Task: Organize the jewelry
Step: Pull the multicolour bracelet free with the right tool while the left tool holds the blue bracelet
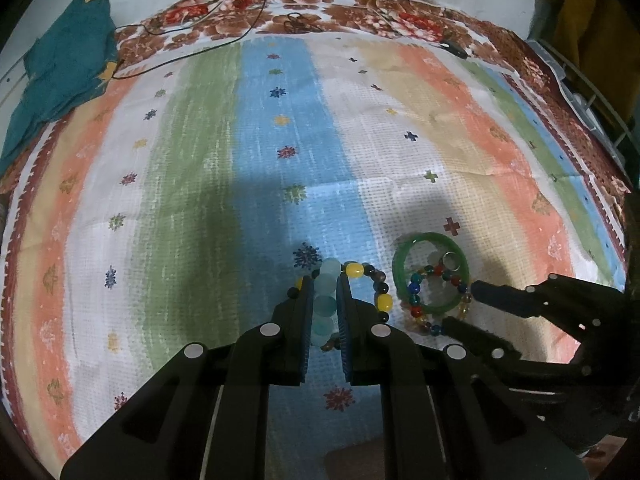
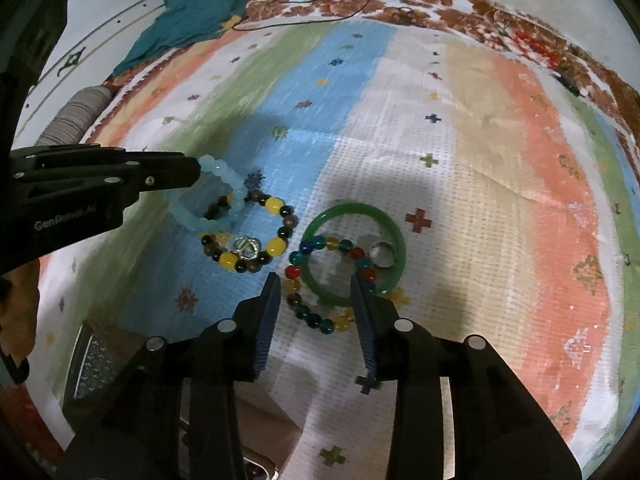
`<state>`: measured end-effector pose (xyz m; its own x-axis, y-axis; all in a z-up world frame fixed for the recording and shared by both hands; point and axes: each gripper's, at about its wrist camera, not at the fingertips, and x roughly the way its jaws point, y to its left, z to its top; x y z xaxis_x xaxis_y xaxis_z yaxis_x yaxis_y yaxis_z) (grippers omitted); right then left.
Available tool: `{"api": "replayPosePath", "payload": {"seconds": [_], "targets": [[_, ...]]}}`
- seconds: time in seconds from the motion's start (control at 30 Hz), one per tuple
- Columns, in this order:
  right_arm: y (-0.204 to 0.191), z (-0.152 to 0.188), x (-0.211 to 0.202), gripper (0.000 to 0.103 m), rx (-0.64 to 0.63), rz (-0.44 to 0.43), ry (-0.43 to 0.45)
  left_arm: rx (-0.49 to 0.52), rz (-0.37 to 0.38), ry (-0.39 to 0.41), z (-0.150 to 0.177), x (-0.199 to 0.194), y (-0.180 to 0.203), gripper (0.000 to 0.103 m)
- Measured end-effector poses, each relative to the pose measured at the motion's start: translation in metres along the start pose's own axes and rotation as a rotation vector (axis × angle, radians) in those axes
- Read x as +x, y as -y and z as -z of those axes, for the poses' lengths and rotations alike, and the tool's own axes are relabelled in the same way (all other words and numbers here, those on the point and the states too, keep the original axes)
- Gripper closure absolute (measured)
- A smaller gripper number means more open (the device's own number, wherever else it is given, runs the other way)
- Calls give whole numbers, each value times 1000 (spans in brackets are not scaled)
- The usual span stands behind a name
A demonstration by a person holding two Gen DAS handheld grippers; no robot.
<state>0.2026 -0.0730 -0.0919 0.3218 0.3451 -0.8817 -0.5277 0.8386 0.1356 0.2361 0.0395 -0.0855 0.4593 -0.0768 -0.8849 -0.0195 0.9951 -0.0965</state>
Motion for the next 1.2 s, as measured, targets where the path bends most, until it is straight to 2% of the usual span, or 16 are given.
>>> {"api": "replayPosePath", "payload": {"seconds": [0.5,0.53,0.63,0.73,0.87,1.2], "targets": [[-16,-21,32,66,-50,-19,-50,13,-4,-14,-1,11,1,92],[-14,-20,34,68,-45,-21,-58,14,-5,-15,-1,12,1,92],[-10,-19,40,83,-43,-15,-74,16,-9,-18,-1,14,1,92],[-6,-17,42,89,-28,-30,-71,16,-7,-17,0,14,1,92],[-7,-16,40,93,-38,-24,-64,18,-7,-15,0,15,1,92],[-5,-19,18,93,-20,-24,-15,17,-4,-6,-2,8,2,92]]}}
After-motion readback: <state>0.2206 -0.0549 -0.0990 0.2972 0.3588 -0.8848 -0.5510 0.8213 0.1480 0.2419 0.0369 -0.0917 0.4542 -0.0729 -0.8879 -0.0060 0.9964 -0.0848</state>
